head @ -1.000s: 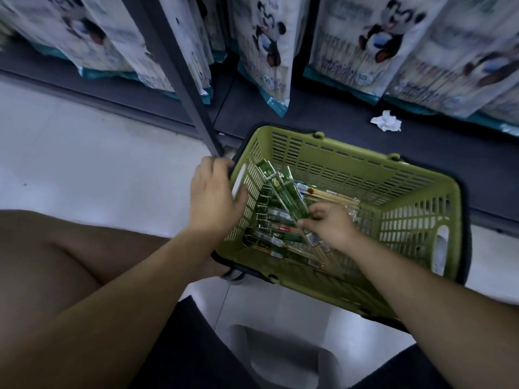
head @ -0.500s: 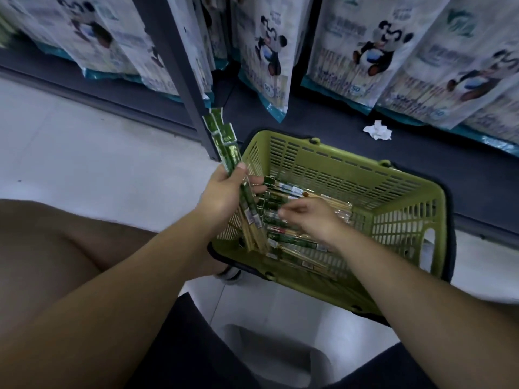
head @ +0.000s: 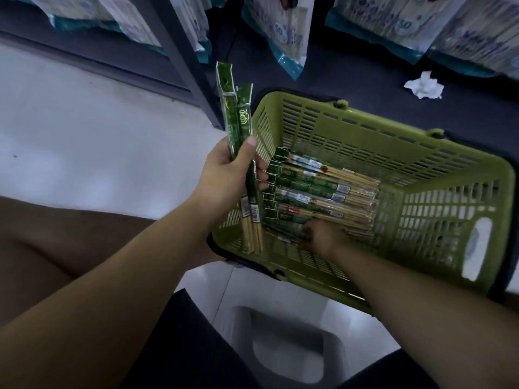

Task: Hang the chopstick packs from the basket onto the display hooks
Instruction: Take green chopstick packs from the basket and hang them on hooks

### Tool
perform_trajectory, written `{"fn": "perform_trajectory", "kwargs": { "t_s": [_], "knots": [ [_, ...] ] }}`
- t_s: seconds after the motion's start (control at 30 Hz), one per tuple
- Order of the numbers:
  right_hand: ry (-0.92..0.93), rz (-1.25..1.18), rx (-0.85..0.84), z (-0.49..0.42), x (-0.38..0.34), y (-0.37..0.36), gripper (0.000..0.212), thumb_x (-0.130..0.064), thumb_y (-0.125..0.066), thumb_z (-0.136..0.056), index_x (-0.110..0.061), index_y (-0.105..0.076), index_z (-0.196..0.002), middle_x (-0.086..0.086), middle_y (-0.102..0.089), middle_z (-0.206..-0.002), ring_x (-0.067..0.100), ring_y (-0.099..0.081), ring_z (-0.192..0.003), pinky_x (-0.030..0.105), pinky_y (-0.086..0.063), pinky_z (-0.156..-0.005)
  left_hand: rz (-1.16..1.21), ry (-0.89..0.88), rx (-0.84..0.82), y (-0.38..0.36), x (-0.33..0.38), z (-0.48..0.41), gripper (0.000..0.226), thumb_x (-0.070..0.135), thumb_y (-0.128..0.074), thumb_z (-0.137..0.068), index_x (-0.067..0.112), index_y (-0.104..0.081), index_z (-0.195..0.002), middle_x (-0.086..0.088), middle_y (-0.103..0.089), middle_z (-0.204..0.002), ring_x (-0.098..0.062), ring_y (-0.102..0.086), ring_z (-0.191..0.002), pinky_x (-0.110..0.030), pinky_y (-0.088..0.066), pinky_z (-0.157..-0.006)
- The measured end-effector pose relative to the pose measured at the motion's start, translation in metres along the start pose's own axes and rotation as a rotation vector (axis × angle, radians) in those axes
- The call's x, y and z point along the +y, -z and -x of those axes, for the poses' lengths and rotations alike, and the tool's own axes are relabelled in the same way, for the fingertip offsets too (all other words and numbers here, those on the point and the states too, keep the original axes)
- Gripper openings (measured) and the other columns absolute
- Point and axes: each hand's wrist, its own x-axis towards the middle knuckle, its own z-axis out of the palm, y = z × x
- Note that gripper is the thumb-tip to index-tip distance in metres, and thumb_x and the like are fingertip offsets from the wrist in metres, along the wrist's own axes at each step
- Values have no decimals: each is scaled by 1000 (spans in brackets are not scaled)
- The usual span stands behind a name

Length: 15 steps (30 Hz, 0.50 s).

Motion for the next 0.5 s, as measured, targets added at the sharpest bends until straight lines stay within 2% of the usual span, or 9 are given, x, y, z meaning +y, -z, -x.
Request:
{"fn": "perform_trajectory", "kwargs": {
  "t_s": [0.13,0.33,0.4,0.5],
  "knots": [
    [21,50,45,1,0,3,18,-32,-70,-94,-24,-73,-110,1,-70,-104,18,-58,-82,27,-41,-69,-72,20,-31,-2,-6,-4,17,22,-60,-104,6,-57,-109,-9,-67,-82,-23,-67,-71,-41,-61,-71],
    [38,108,-33,3,-4,3,24,-28,-70,-94,-23,-69,-117,3,-68,-113,26,-64,-100,32,-50,-80,-72,27,-7,0,-9,-4,12,23,-61,-103,12,-59,-107,-6,-69,-80,-24,-68,-68,-41,-61,-71],
    [29,131,-69,1,-5,5,19,-26,-67,-95,-22,-71,-114,4,-69,-110,24,-63,-93,30,-46,-76,-52,22,2,0,-10,-2,11,22,-60,-103,11,-59,-105,-5,-68,-77,-24,-67,-66,-40,-60,-69],
    [44,108,-120,3,-3,10,8,-25,-66,-95,-24,-73,-98,2,-70,-96,17,-61,-80,28,-44,-70,0,18,4,1,-9,-1,10,17,-59,-104,8,-58,-103,-2,-66,-73,-21,-65,-65,-38,-60,-67]
  ]
}}
